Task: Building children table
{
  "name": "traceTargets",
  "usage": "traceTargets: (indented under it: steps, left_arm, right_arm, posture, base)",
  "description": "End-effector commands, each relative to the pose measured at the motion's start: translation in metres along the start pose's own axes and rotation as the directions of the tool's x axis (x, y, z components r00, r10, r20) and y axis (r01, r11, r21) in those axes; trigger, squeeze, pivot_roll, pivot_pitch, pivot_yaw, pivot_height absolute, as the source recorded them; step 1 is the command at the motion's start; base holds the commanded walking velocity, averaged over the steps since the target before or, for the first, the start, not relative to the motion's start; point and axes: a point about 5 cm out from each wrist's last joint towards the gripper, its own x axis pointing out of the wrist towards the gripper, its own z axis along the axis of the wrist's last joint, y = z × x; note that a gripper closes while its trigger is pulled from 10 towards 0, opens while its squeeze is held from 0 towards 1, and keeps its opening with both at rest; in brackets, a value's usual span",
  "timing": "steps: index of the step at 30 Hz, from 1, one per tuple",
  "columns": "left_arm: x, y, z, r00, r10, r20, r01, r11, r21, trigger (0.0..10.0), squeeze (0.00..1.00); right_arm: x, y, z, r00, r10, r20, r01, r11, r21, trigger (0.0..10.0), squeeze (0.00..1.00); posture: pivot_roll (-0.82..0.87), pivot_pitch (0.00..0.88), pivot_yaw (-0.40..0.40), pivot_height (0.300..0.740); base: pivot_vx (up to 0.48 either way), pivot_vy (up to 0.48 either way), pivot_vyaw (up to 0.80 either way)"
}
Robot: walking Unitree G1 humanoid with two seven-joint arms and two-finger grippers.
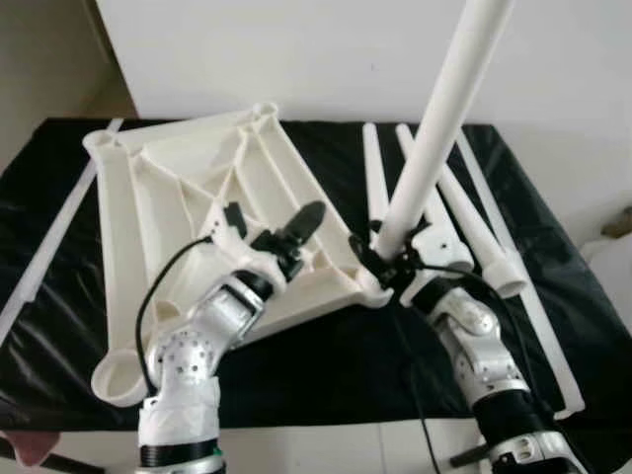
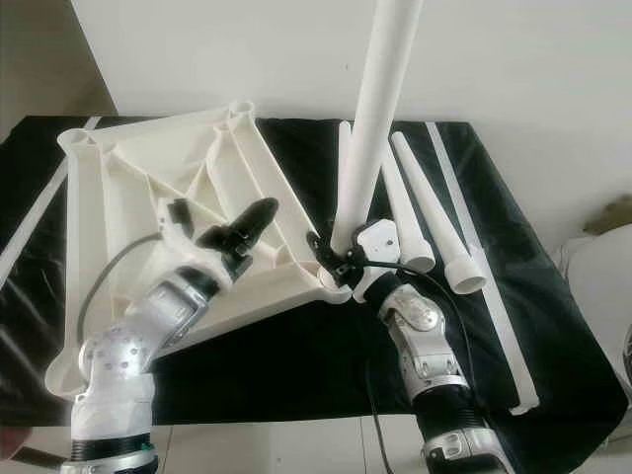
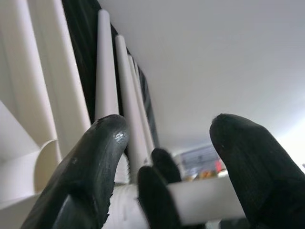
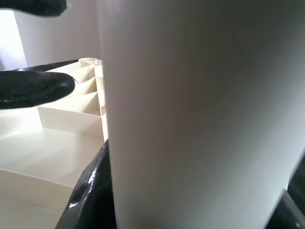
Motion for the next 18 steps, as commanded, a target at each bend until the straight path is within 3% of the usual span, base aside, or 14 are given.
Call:
traceTargets:
  steps: [1,7,17,18]
  left_arm:
    - [0.0,-0.004,0.004,0.999,0.018,0.042,-0.015,0.998,-0.061,0.0,0.0]
    - [0.001,-0.009,0.009,0.997,0.025,0.078,-0.015,0.992,-0.123,0.0,0.0]
    - [0.0,-0.016,0.016,0.997,-0.017,0.069,0.024,0.995,-0.097,0.0,0.0]
    - [0.0,-0.017,0.015,0.998,-0.026,0.058,0.032,0.995,-0.092,4.5,0.0]
  right_arm:
    - [-0.012,0.008,-0.03,0.99,0.012,-0.137,-0.004,0.998,0.059,10.0,0.0]
    - [-0.012,0.009,-0.031,0.99,0.016,-0.139,-0.008,0.998,0.06,10.0,0.0]
    - [-0.011,0.009,-0.031,0.99,0.019,-0.14,-0.011,0.998,0.06,10.0,0.0]
    - [-0.011,0.009,-0.031,0.99,0.02,-0.14,-0.011,0.998,0.06,10.0,0.0]
  posture:
    - [-0.05,0.132,0.01,0.74]
    - [-0.05,0.131,0.008,0.74]
    - [-0.04,0.121,0.011,0.74]
    - [-0.04,0.121,0.011,0.74]
  base:
    - [0.0,0.0,0.0]
    - [0.0,0.0,0.0]
    - [0.0,0.0,0.0]
    - [0.0,0.0,0.0]
